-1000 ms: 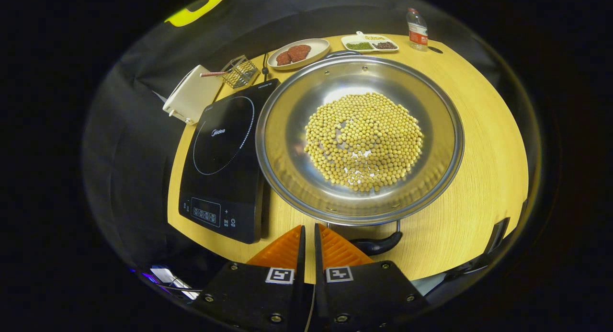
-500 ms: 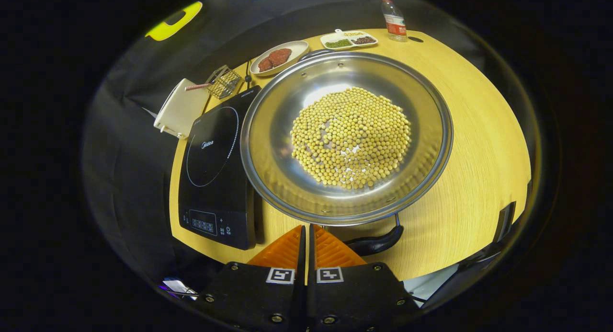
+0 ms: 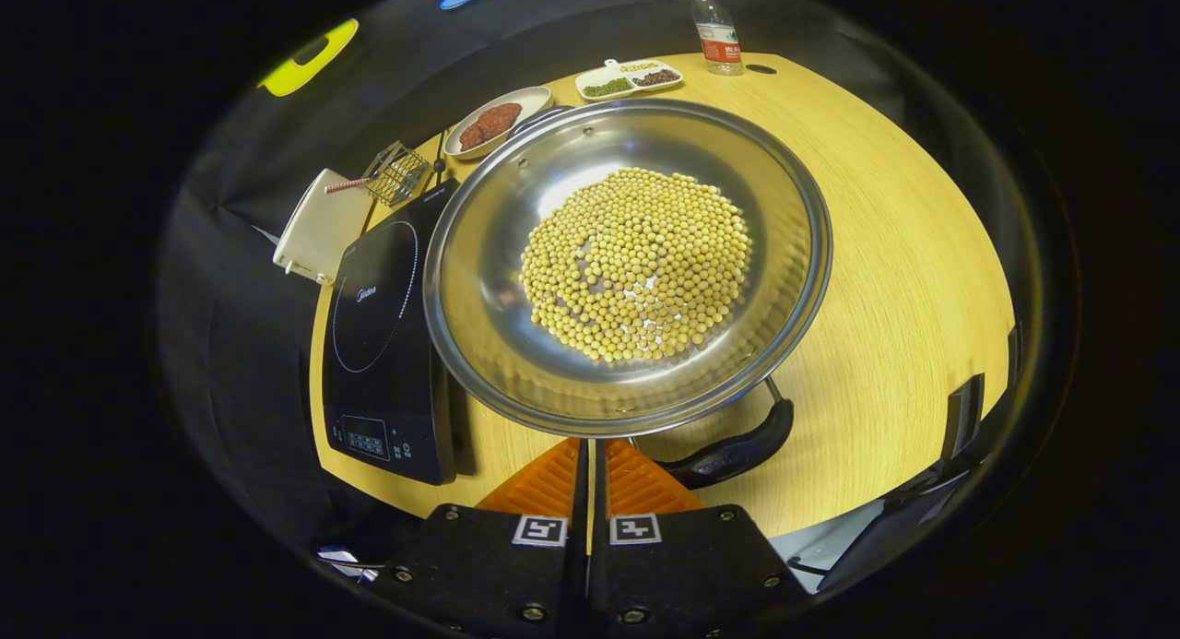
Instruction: First push the handle of the pot to place it horizontally, then grasp the pot with both hands and set it on the induction cooktop.
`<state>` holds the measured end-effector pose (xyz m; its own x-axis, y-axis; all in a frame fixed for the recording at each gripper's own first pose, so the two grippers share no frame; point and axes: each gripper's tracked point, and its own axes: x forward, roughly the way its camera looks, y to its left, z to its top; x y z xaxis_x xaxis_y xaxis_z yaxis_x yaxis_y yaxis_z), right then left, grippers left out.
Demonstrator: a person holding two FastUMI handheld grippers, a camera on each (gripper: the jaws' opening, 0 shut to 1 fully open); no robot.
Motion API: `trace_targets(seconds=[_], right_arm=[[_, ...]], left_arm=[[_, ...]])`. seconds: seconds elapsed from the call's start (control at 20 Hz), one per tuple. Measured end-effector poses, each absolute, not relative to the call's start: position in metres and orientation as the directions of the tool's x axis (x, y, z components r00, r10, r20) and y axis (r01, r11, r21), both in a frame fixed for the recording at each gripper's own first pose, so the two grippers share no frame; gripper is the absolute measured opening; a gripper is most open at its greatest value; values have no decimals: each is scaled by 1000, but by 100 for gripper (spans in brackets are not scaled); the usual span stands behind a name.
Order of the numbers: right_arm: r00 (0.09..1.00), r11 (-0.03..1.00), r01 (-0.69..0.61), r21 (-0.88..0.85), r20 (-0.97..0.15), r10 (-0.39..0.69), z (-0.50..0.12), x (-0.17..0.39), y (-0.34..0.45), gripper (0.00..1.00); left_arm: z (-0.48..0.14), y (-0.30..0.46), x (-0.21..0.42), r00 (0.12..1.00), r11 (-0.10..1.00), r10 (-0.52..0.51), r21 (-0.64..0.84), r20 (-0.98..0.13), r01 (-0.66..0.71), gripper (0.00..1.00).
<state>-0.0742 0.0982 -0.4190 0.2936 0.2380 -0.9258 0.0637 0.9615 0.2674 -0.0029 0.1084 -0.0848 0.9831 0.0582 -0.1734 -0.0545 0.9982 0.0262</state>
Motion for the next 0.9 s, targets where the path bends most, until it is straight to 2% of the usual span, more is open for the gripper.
trace_targets(seconds=[0.15, 0.2, 0.3, 0.65, 0.7, 0.9], right_arm=[[292, 957, 63, 283, -922, 253, -419, -74, 88, 3], [292, 957, 62, 284, -922, 255, -419, -73, 83, 3], [284, 957, 55, 286, -923, 259, -419, -72, 74, 3], [258, 962, -17, 272, -928, 267, -419, -68, 43, 2], [254, 961, -20, 275, -929, 271, -419, -67, 40, 2], [248, 962, -34, 269, -931, 269, -420, -62, 26, 2]], left_arm=[[-77, 88, 2, 985, 998, 52, 46, -168, -45, 95], [-77, 82, 1, 984, 998, 56, 50, -169, -48, 99], [-77, 67, 1, 983, 997, 65, 50, -173, -58, 99], [-78, 20, 12, 978, 995, 90, 62, -187, -80, 99], [-76, 14, 12, 978, 995, 93, 64, -185, -82, 95], [-72, -3, 17, 980, 994, 96, 71, -175, -85, 96]])
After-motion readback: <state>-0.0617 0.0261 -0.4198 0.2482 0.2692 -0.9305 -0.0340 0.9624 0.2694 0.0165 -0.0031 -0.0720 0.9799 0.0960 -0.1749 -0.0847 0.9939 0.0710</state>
